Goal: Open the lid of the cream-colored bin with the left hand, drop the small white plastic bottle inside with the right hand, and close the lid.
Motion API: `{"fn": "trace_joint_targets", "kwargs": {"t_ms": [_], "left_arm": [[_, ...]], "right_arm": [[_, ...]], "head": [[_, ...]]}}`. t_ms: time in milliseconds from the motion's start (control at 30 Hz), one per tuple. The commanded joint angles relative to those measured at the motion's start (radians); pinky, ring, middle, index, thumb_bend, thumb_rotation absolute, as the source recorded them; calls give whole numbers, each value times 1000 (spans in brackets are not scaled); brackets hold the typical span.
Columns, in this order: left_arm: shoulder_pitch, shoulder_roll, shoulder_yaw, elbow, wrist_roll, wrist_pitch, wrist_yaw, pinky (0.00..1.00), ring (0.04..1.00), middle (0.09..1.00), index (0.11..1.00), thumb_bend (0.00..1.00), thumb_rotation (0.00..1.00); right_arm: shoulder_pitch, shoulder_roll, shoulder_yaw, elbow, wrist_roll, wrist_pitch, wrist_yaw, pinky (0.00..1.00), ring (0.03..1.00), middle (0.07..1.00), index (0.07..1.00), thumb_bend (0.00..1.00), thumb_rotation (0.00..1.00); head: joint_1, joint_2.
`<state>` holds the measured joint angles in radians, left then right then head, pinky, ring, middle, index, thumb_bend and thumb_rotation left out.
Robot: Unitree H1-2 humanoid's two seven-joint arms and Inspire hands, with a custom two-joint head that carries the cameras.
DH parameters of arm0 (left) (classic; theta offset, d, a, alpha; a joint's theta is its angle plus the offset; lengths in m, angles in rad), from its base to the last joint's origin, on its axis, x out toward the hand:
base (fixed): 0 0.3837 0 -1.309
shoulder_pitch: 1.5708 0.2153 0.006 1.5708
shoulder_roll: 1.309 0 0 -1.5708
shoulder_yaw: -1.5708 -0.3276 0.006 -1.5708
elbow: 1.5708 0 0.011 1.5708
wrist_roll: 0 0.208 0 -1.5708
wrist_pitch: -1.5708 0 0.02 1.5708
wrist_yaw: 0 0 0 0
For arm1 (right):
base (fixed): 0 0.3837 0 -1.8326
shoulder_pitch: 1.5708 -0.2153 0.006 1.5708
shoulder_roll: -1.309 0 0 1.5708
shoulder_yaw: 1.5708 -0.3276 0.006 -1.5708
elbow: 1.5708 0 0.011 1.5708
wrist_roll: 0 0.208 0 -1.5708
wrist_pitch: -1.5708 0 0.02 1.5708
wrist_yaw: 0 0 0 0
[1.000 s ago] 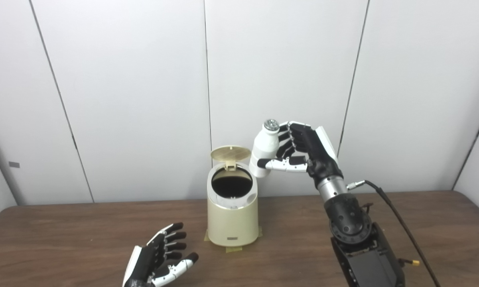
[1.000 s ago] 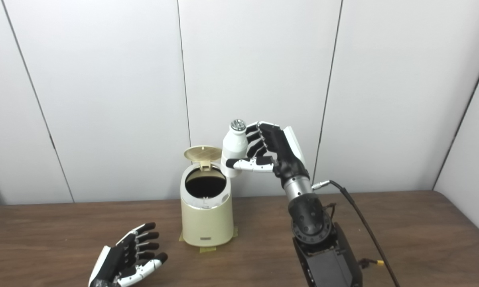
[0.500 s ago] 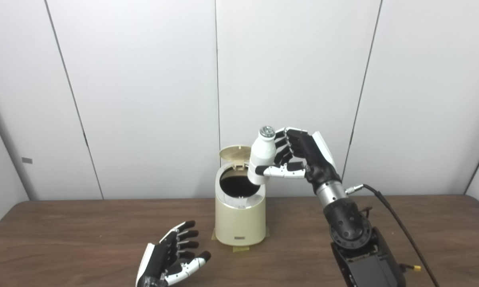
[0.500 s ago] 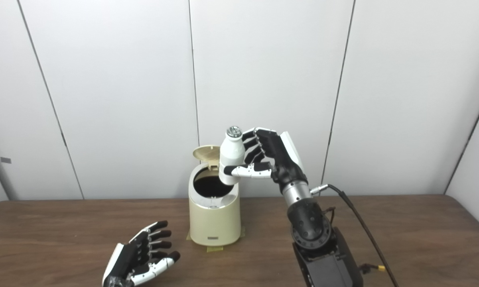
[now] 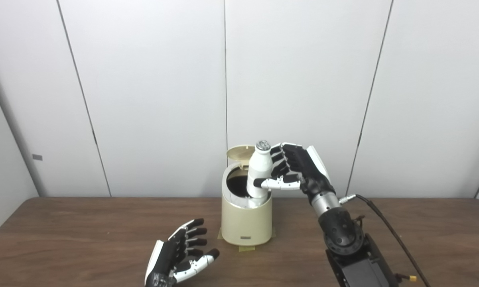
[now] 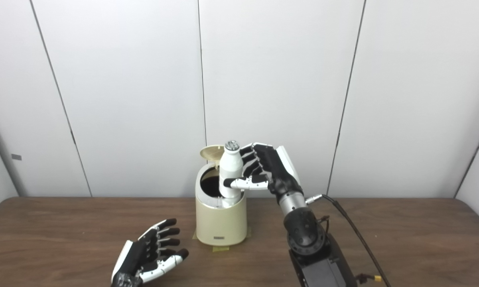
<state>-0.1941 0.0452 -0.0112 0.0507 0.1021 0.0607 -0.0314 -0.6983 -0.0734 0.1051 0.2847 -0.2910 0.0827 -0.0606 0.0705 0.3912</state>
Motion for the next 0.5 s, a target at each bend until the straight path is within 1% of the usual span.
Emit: {"fn": "trace_joint_targets", "kwargs": {"t_ms": [0,133,267,467], "left_arm": [[-30,-7,-4,-47,7,-5,16,646,726,789,849,683,115],[-29,-11,-8,-56,22,3,22,637,716,784,845,687,132],[-28,-13,-13,-62,23,12,28,643,714,782,849,676,114],[-27,-17,-14,-60,10,10,29,638,711,779,850,694,106]], "right_arm": [[-71,4,-6,-14,7,-42,-13,316,388,498,529,513,0],[-88,10,-6,15,-4,-39,-25,314,389,499,529,514,0],[-102,13,-2,38,-13,-39,-36,306,383,493,536,513,0],[-118,18,-1,75,-26,-41,-60,303,379,488,539,512,0]], "head": [[1,2],[10,5],[12,6],[17,6]]}}
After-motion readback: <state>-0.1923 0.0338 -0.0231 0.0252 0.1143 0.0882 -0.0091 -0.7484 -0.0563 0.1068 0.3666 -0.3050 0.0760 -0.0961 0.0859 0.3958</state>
